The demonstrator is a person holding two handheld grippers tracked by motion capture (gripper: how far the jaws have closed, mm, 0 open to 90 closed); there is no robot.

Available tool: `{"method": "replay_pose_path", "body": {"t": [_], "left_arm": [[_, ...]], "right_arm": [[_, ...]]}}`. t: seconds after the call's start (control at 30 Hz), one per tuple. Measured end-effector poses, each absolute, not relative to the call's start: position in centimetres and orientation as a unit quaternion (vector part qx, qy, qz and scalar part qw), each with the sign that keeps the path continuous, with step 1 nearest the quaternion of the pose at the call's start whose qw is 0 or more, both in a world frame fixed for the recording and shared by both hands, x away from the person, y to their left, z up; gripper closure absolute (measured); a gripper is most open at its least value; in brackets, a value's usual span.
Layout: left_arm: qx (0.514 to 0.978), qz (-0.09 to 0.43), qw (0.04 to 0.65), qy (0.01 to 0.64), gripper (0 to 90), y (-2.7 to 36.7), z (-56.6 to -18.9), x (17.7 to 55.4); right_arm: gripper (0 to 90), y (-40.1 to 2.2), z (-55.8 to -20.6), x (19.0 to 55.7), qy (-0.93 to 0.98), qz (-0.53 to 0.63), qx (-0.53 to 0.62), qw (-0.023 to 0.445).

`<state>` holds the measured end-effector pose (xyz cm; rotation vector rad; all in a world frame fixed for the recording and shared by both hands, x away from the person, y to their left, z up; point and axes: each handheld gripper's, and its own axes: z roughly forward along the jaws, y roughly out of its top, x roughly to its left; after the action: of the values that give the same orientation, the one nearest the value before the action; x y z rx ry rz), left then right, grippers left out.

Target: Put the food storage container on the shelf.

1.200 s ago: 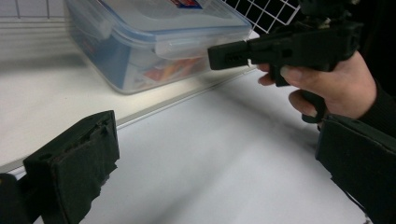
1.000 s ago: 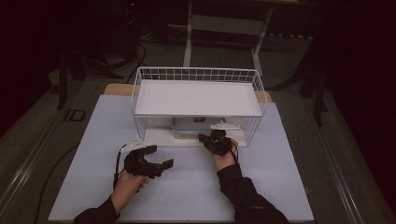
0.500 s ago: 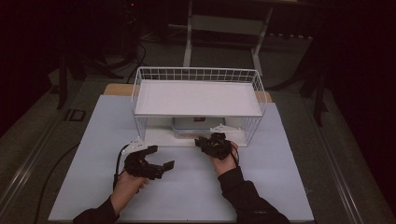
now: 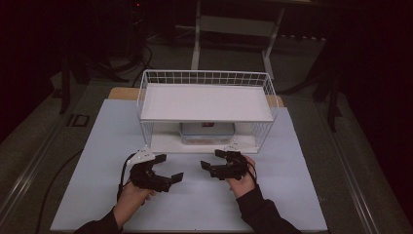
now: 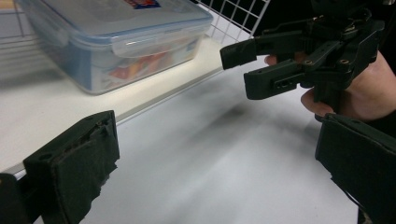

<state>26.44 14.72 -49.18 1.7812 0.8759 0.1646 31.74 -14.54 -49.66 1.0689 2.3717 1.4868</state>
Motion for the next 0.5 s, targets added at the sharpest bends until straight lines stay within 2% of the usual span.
{"method": "replay_pose_path", "body": {"t": [0.27, 0.5], "left_arm": [[0.752, 0.07, 0.544, 0.365, 0.0, 15.2, -49.0, 25.9], [0.755, 0.071, 0.545, 0.356, 0.0, 15.7, -48.8, 25.2]], "right_arm": [[14.9, -16.2, -49.3, 30.2, 0.787, 0.502, 0.349, 0.082], [14.9, -17.8, -49.1, 28.8, 0.785, 0.507, 0.346, 0.081]]}}
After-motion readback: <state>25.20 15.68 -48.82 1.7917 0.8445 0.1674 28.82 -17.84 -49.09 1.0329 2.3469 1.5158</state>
